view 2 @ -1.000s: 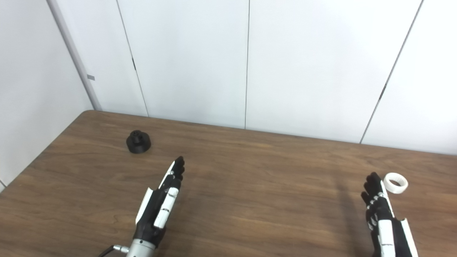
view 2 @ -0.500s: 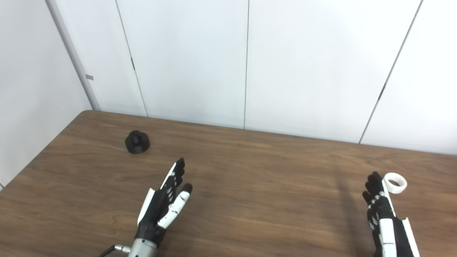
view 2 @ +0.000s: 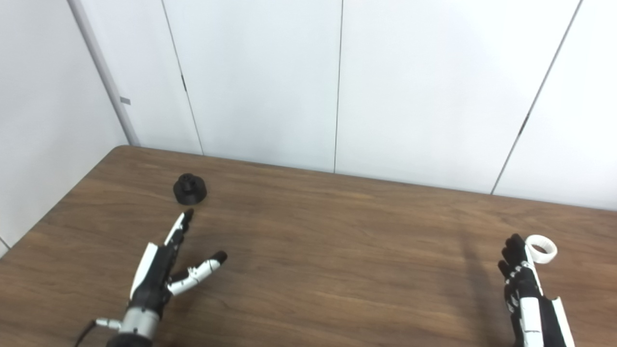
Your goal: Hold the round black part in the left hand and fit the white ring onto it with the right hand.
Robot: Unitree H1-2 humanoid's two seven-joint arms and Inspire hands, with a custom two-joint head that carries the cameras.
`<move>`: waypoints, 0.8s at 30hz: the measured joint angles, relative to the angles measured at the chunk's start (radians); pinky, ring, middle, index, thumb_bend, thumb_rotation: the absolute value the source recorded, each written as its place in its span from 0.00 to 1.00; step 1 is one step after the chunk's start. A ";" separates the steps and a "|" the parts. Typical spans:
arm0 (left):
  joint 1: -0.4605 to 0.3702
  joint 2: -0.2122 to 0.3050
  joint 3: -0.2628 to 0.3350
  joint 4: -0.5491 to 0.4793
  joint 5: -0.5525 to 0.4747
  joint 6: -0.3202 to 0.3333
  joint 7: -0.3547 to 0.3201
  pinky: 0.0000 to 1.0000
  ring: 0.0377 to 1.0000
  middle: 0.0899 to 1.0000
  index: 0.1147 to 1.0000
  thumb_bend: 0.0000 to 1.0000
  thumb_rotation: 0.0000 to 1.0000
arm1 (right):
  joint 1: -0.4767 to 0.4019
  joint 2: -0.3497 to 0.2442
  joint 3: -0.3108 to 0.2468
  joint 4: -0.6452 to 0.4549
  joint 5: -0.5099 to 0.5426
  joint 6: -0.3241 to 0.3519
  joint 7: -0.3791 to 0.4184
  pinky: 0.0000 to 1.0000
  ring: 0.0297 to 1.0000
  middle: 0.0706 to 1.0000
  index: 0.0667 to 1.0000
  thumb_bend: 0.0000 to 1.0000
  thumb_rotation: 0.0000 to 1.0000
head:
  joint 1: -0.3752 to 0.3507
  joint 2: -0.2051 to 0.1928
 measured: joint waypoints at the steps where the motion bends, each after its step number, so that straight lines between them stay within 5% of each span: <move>1: -0.013 0.004 0.000 -0.010 0.008 0.019 -0.002 1.00 1.00 1.00 1.00 0.79 0.32 | 0.000 0.000 0.000 0.000 0.000 0.000 0.000 1.00 1.00 1.00 1.00 0.47 1.00 | 0.000 0.000; 11: -0.104 0.137 -0.003 -0.017 0.167 0.169 -0.016 0.98 1.00 1.00 0.97 0.81 0.37 | -0.001 0.002 -0.001 -0.002 0.002 0.012 0.000 1.00 1.00 1.00 1.00 0.48 1.00 | -0.005 0.005; 24: -0.209 0.248 -0.027 0.137 0.294 0.214 -0.013 1.00 1.00 0.98 0.90 0.87 0.39 | -0.001 0.003 0.000 -0.003 -0.007 0.016 -0.002 1.00 0.99 0.99 0.99 0.50 1.00 | -0.009 0.011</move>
